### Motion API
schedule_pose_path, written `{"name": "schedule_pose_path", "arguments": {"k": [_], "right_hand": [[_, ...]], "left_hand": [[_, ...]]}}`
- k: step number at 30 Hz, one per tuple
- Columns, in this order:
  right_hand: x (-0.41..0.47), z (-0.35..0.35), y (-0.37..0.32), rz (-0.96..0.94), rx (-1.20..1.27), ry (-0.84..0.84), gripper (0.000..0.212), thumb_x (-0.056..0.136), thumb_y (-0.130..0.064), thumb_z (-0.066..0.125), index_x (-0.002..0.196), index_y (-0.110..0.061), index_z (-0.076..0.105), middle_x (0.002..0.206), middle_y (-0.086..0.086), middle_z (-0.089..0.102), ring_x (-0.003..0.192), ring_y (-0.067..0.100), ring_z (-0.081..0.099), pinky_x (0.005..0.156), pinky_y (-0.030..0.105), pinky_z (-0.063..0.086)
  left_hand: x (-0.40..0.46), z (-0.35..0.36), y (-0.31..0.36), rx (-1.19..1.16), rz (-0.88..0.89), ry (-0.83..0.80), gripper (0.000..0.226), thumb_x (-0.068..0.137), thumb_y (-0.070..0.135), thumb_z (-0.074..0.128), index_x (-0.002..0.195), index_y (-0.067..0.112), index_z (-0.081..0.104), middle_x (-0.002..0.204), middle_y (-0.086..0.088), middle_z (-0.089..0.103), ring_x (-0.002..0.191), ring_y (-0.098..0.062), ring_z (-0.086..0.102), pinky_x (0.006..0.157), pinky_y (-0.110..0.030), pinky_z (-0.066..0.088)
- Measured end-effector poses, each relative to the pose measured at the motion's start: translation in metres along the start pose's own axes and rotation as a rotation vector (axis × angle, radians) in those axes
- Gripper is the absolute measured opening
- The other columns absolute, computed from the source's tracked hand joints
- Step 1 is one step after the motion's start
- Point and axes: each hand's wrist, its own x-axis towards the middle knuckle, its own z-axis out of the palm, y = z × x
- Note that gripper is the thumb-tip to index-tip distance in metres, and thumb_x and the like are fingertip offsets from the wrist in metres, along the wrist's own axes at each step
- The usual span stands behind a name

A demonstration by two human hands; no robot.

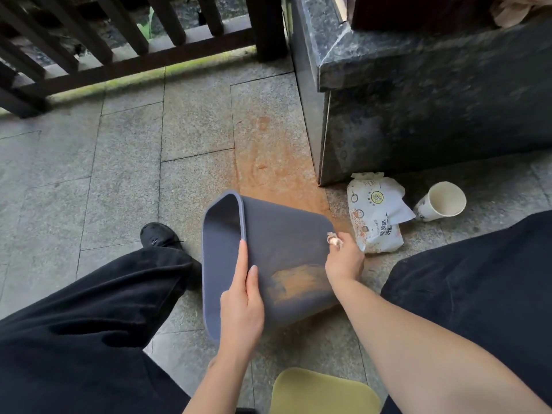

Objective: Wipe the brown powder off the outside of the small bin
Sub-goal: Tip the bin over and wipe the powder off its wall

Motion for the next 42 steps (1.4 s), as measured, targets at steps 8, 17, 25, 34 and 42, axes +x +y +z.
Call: {"name": "schedule_pose_path", "arguments": {"k": [8, 17, 25, 34, 42], "right_hand": [[-0.010, 0.023, -0.019, -0.141, -0.001, -0.109, 0.048, 0.093, 0.006, 0.039, 0.135, -0.015, 0.052, 0.129, 0.014, 0.061, 0.114, 0.037, 0.059, 0.082, 0.034, 0.047], [-0.116, 0.002, -0.048, -0.908, 0.249, -0.361, 0.043, 0.096, 0.001, 0.046, 0.137, -0.002, 0.055, 0.146, 0.013, 0.050, 0.139, 0.017, 0.044, 0.117, 0.029, 0.032], [-0.062, 0.019, -0.057, -0.907, 0.204, -0.197, 0.040, 0.095, 0.006, 0.052, 0.131, -0.006, 0.062, 0.137, 0.007, 0.060, 0.137, 0.016, 0.045, 0.116, 0.028, 0.034], [0.009, 0.007, -0.004, -0.037, -0.146, -0.135, 0.031, 0.100, -0.013, 0.045, 0.118, -0.026, 0.067, 0.095, 0.014, 0.065, 0.084, 0.033, 0.060, 0.074, 0.041, 0.053], [-0.099, 0.005, -0.069, -0.761, 0.176, -0.152, 0.029, 0.096, -0.017, 0.046, 0.108, -0.020, 0.073, 0.116, -0.007, 0.070, 0.103, 0.014, 0.060, 0.092, 0.024, 0.044]], "left_hand": [[0.019, -0.004, 0.002, -0.007, 0.045, -0.055, 0.056, 0.104, 0.038, 0.041, 0.142, 0.070, 0.013, 0.070, 0.023, 0.065, 0.069, 0.000, 0.060, 0.064, -0.009, 0.042], [0.027, -0.005, -0.001, 0.011, 0.067, 0.016, 0.055, 0.105, 0.031, 0.040, 0.147, 0.060, 0.019, 0.094, -0.014, 0.074, 0.076, -0.018, 0.067, 0.066, -0.033, 0.045], [0.024, -0.003, 0.005, 0.079, 0.128, -0.002, 0.052, 0.104, 0.039, 0.029, 0.154, 0.040, 0.014, 0.068, -0.017, 0.067, 0.047, -0.022, 0.055, 0.053, -0.044, 0.043], [0.017, 0.003, 0.018, 0.044, 0.107, 0.055, 0.056, 0.098, 0.038, 0.031, 0.153, 0.043, 0.019, 0.051, -0.007, 0.050, 0.045, -0.019, 0.047, 0.053, -0.032, 0.038], [0.023, 0.001, 0.013, 0.020, 0.063, 0.012, 0.059, 0.103, 0.015, 0.045, 0.154, 0.036, 0.025, 0.055, 0.018, 0.049, 0.054, 0.002, 0.058, 0.049, -0.017, 0.036]]}}
